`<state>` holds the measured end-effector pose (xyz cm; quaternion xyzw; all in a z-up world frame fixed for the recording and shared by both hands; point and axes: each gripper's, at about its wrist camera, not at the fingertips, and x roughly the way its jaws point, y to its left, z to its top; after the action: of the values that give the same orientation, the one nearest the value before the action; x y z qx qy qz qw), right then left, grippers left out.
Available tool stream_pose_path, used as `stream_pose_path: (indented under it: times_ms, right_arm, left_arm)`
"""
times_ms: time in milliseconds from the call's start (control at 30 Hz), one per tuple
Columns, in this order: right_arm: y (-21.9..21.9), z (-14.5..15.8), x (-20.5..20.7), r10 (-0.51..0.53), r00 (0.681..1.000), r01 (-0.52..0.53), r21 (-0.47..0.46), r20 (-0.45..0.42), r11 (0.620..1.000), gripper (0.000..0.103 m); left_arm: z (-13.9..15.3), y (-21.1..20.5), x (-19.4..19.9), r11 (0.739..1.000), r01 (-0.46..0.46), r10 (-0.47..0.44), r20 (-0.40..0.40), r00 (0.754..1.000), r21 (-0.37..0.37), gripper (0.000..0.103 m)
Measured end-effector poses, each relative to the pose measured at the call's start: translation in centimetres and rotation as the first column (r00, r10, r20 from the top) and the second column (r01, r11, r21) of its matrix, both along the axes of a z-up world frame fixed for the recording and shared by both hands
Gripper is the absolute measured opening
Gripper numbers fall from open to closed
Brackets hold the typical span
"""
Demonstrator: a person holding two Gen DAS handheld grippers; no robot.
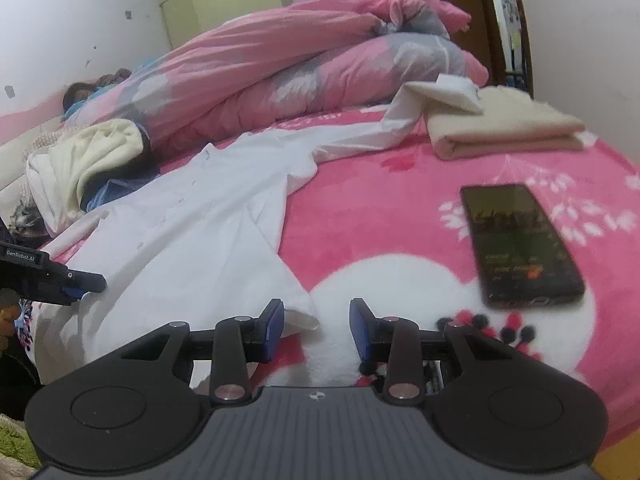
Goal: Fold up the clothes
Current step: 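Open both grippers and lift them off the white shirt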
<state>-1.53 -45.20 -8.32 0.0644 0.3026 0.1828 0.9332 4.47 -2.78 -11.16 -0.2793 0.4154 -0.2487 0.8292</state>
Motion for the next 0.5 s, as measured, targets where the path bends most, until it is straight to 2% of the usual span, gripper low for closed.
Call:
stream_pose_path:
  times_ms: [167,367,433,500]
  right_arm:
    - [1.2,-0.7,-0.9,0.024,1.000,-0.024,-0.064,0.002,0.998,0.039]
    - [0.7,-0.9,-0.3,-0.010,1.000,0.010,0.002,0.020,1.000,0.038]
    - [0.8,-1.0,0.3,-0.027,0.999,0.027,0.016,0.024,1.000,0.028]
    - [0.7,-1.0,0.4,-0.054,0.998,0.053,0.017,0.020,0.998,0.009]
  left_arm:
    - [0.0,0.0,0.0,1.000,0.001,-0.001,0.000,1.000,0.003,0.031]
    - [0.0,-0.1,0.1,1.000,0.005,-0.005,-0.002,1.000,0.006,0.031]
    - [0.0,-0.1,0.2,1.000,0.003,-0.003,-0.003,1.000,0.007,0.031]
    - [0.0,-0.1,0.2,1.000,0.001,-0.001,-0.004,1.000,0.009,0.031]
